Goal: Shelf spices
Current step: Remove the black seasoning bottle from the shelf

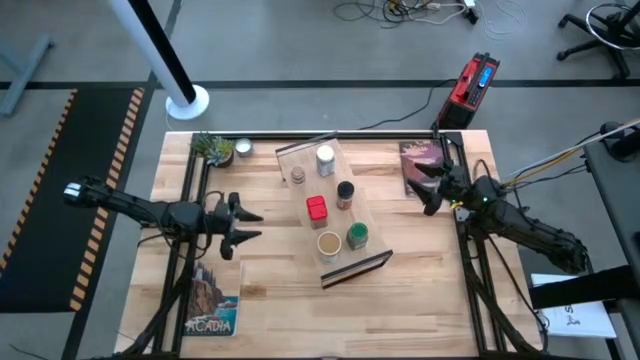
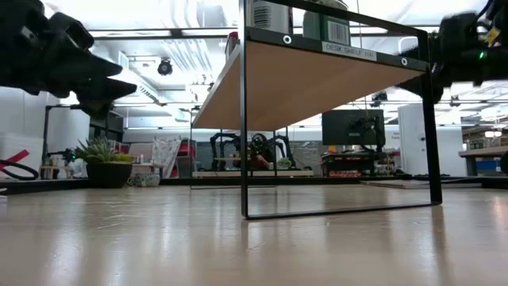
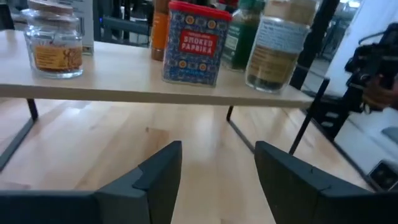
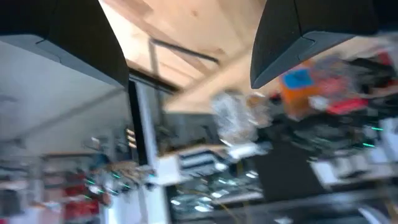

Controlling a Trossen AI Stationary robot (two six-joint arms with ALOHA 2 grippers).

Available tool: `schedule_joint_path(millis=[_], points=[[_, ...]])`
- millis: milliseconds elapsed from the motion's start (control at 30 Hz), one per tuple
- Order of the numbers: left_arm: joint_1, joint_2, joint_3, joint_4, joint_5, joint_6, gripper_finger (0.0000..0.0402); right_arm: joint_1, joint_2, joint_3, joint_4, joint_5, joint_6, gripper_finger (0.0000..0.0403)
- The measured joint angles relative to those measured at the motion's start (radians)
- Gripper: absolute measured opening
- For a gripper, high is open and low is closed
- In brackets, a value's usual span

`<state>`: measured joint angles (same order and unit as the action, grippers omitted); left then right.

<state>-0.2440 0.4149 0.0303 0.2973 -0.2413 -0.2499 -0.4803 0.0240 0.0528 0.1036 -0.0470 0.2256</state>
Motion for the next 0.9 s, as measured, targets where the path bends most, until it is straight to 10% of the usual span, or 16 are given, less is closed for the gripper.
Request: schedule_joint_path(millis=[333,633,900], points=[[0.0,0.044,0.226,-0.24,-0.011,-0.033,0.0192,0.0,0.085,0.234,-0.084,-0.067,-0.061,0.0298],[0.0,0.193,0.572,-0.579,-0.384,0.008,0.0192,0.002,0.478,0.504,-0.158,-0.164,-0.205,0.0311],[0.024,0.319,0.801,-0.62,-0.472,0.163,0.0192,0.017,0.783,0.708,-0.211,-0.399,-0.253,0.03]])
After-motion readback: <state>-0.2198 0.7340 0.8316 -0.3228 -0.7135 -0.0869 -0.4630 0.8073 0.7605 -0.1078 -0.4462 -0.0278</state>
